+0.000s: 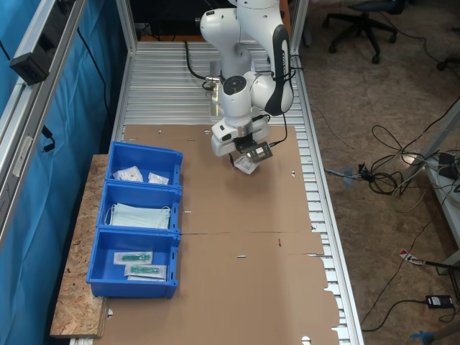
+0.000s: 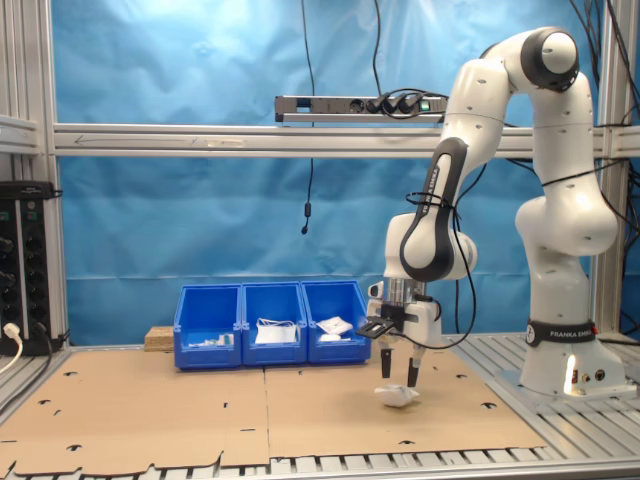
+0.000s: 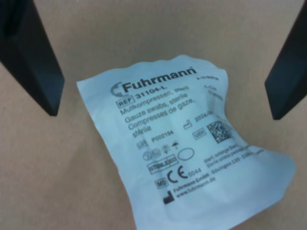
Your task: Pick and place sorting task of medical equipment.
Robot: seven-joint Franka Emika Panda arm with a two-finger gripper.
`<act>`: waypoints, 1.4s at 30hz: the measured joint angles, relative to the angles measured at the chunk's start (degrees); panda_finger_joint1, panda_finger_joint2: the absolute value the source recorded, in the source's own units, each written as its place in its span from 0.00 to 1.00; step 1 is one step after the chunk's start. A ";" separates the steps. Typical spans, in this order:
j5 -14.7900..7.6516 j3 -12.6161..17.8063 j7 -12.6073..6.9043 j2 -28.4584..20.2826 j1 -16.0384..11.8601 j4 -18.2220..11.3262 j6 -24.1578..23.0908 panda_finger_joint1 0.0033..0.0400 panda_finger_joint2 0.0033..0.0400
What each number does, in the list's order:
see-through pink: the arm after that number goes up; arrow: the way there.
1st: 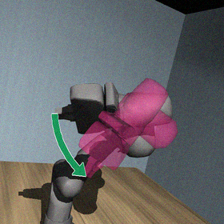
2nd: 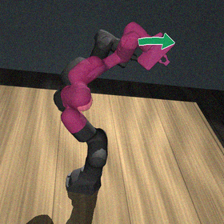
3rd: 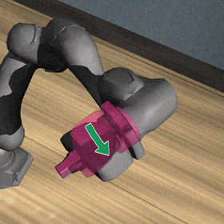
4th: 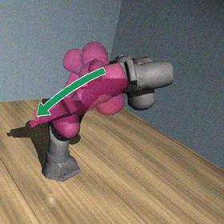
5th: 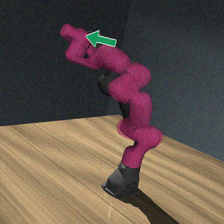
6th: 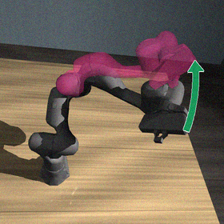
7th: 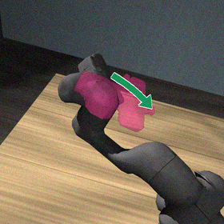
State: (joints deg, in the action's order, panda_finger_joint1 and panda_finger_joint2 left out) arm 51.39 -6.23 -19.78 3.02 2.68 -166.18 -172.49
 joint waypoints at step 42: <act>0.69 -1.17 0.00 6.70 1.41 2.22 -0.54 1.00 1.00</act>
State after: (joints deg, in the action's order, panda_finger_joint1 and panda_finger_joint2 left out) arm 52.08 -7.40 -19.78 9.72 4.09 -163.96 -173.04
